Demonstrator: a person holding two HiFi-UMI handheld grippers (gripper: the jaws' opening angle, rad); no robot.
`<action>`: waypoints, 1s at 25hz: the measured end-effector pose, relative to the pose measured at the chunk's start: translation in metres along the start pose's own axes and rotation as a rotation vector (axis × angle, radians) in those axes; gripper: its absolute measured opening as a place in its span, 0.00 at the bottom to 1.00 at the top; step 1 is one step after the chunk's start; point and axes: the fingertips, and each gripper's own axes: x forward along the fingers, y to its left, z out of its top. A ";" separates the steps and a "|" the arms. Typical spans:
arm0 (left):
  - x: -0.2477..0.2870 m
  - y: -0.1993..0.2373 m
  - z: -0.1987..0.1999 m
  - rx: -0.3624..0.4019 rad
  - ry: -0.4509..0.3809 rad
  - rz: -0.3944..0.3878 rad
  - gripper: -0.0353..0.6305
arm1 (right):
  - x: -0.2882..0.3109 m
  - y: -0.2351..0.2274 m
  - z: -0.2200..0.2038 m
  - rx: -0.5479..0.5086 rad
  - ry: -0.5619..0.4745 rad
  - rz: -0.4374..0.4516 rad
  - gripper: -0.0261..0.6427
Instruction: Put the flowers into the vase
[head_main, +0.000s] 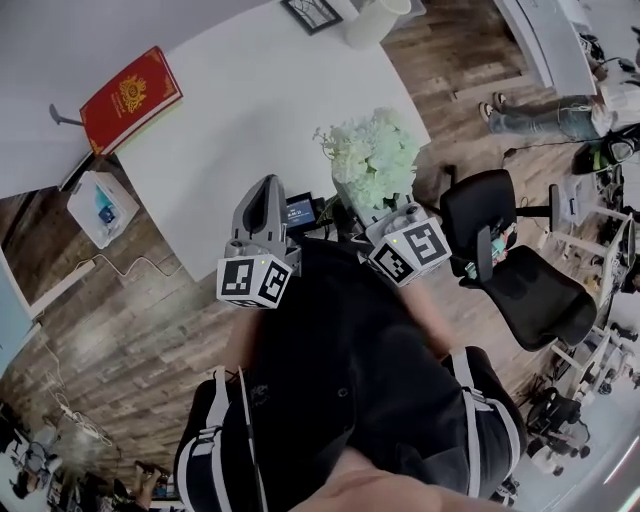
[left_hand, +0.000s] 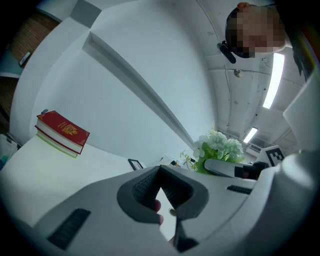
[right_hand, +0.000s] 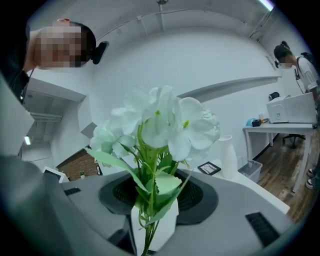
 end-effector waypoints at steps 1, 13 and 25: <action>0.004 -0.001 0.001 0.001 -0.005 0.009 0.12 | 0.002 -0.004 0.003 0.003 0.000 0.009 0.34; 0.076 -0.052 -0.010 0.089 -0.059 0.187 0.12 | 0.012 -0.098 0.041 -0.007 -0.021 0.178 0.34; 0.182 -0.143 -0.043 0.165 -0.048 0.295 0.12 | -0.024 -0.253 0.076 0.092 -0.018 0.267 0.34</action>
